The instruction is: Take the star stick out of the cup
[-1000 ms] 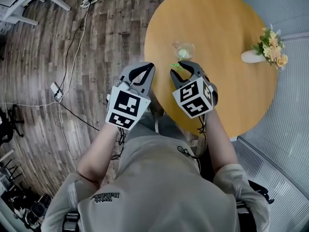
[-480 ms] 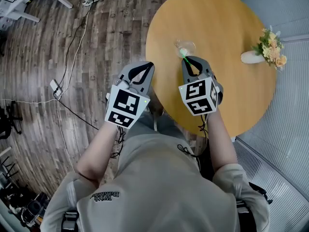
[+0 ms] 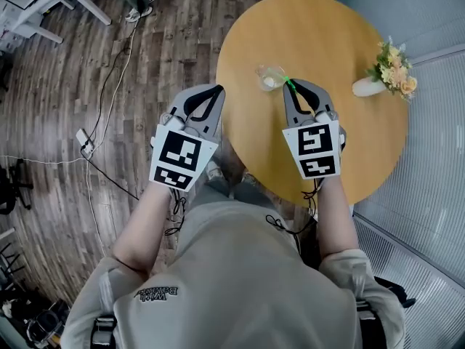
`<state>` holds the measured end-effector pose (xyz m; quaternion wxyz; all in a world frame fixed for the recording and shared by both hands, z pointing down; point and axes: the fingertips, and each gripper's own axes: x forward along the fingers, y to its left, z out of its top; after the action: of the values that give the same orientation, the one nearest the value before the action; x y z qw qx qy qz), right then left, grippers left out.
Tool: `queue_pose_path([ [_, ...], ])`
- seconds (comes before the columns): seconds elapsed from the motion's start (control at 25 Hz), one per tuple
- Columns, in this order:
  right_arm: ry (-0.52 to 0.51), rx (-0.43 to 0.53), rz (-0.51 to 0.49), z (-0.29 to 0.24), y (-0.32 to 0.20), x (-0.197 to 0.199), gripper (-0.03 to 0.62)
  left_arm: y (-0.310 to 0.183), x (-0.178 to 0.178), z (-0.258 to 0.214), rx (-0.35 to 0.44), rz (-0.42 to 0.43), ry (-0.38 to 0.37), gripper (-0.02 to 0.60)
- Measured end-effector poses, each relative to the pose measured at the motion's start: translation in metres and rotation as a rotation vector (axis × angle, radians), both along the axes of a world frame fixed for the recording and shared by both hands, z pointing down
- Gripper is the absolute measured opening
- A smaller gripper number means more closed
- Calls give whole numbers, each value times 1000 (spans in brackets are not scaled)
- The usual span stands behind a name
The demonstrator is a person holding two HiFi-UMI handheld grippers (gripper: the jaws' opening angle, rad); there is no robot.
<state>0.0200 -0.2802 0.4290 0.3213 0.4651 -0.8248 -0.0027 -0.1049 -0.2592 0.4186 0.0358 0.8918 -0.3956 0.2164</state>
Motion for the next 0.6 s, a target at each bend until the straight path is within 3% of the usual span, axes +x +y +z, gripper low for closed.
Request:
queue_pose_path([
  [0.36, -168, 174, -14, -101, 16, 3, 38, 6, -3, -70, 164, 0, -14, 21],
  [0.6, -279, 321, -25, -170, 32, 14, 38, 13, 3, -116, 250, 13, 33, 21],
])
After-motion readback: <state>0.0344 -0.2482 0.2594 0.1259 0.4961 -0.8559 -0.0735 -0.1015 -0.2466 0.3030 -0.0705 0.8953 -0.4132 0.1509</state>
